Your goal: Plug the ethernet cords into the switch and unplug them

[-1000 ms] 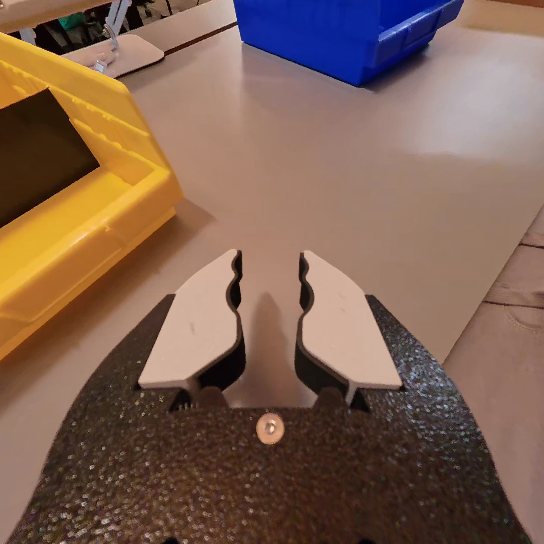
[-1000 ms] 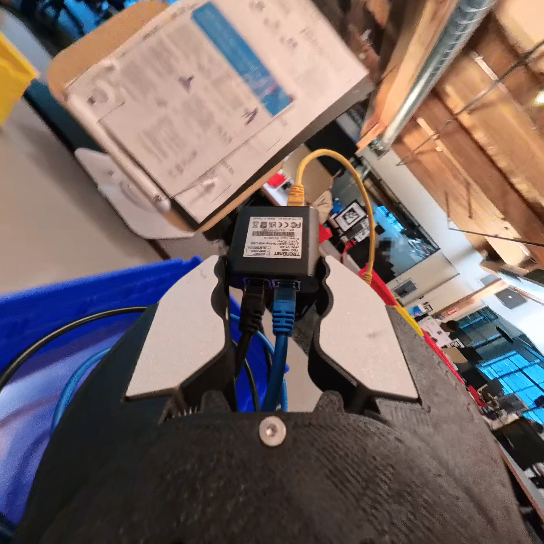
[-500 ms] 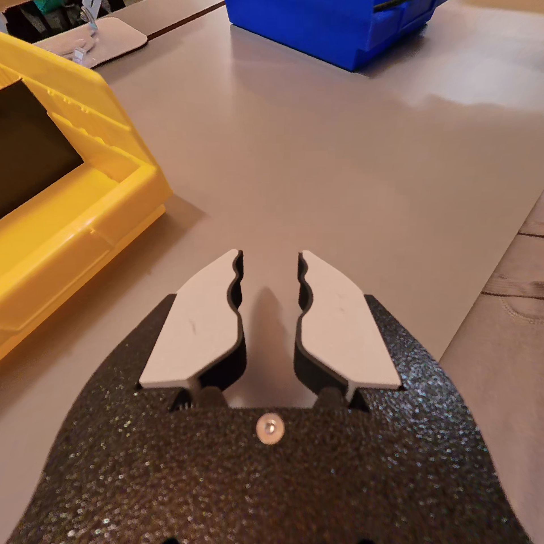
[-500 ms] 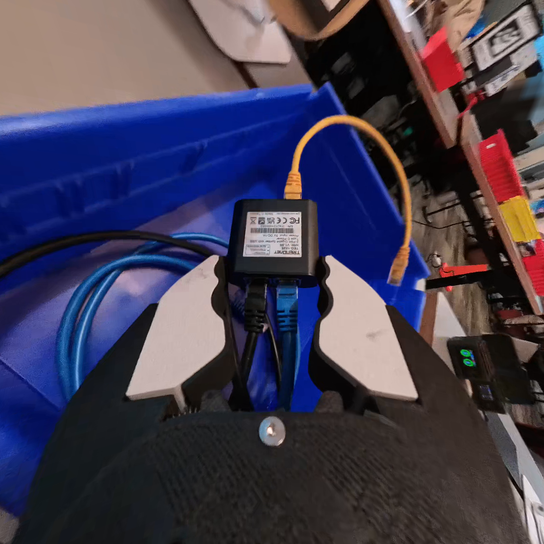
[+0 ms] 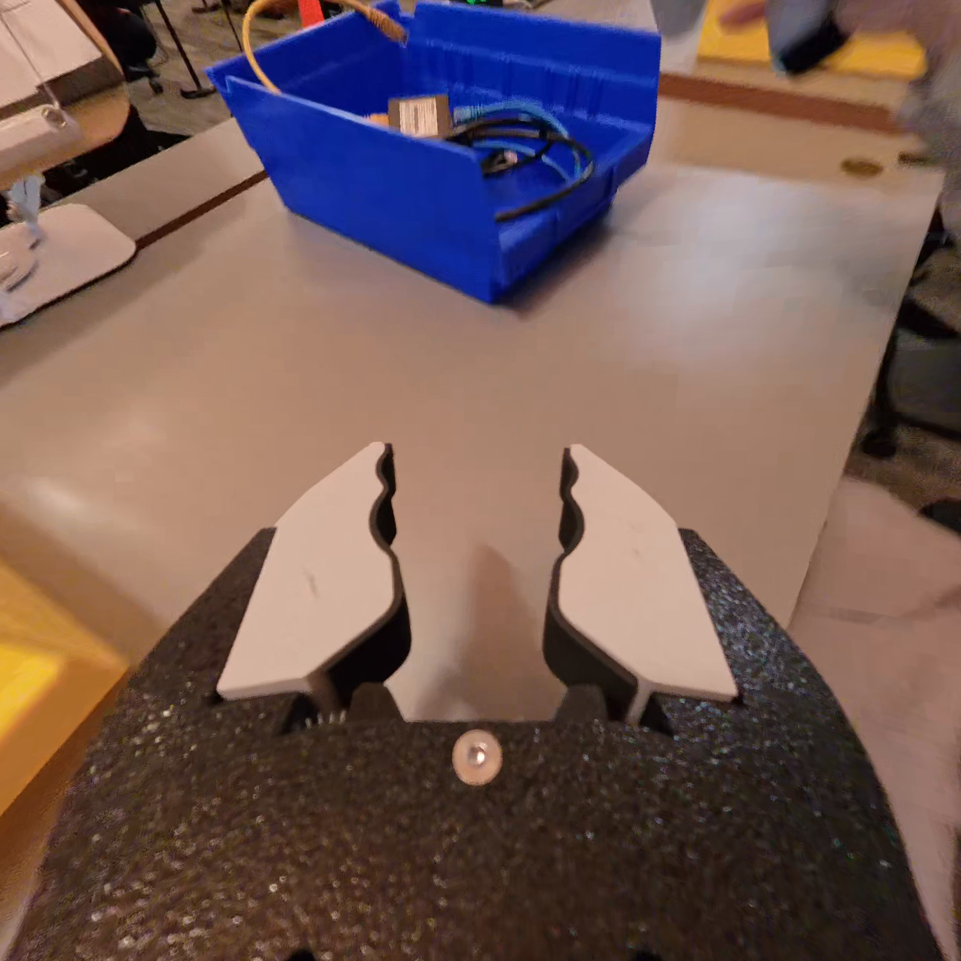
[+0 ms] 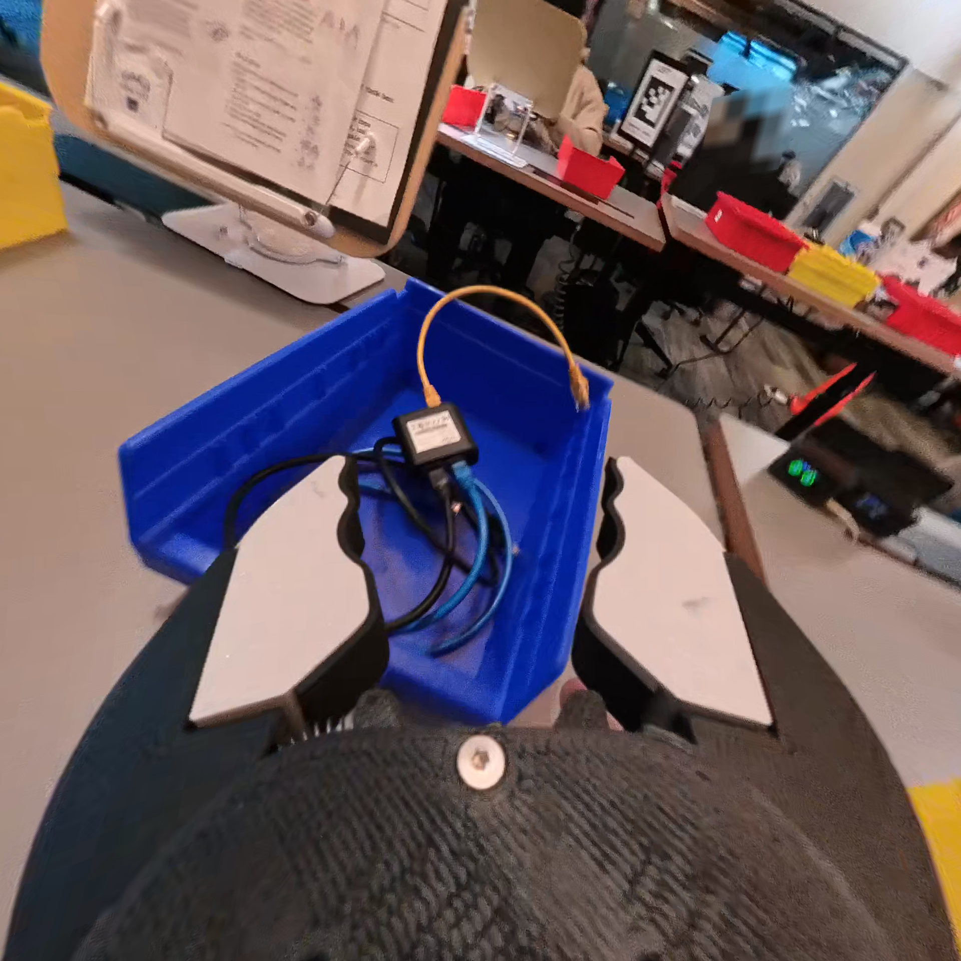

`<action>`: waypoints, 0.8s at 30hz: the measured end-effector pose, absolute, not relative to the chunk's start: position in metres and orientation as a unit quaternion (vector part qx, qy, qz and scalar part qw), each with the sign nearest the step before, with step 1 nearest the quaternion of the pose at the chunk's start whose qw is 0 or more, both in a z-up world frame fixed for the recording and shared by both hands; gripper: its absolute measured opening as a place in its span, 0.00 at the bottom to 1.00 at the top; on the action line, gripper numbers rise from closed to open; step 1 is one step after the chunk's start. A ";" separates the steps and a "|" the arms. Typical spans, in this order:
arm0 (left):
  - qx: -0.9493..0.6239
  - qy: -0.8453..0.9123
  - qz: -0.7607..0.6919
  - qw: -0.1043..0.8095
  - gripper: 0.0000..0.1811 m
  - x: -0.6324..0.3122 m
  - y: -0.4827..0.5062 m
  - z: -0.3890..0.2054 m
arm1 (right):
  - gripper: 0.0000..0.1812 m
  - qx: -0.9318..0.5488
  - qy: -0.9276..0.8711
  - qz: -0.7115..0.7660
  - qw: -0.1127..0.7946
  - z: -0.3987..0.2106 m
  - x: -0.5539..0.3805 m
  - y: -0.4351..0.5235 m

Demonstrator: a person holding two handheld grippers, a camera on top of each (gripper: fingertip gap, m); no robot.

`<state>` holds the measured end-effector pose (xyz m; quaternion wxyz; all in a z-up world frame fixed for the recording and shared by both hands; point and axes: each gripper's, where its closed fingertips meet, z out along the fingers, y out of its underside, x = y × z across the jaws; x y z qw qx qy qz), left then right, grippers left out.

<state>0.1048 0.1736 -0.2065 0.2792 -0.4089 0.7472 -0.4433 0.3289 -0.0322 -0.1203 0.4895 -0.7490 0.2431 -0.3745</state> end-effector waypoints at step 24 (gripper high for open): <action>-0.556 0.699 -0.308 0.327 0.10 0.322 0.139 -0.230 | 0.47 -0.701 0.285 -0.352 0.551 -0.114 0.297 -0.066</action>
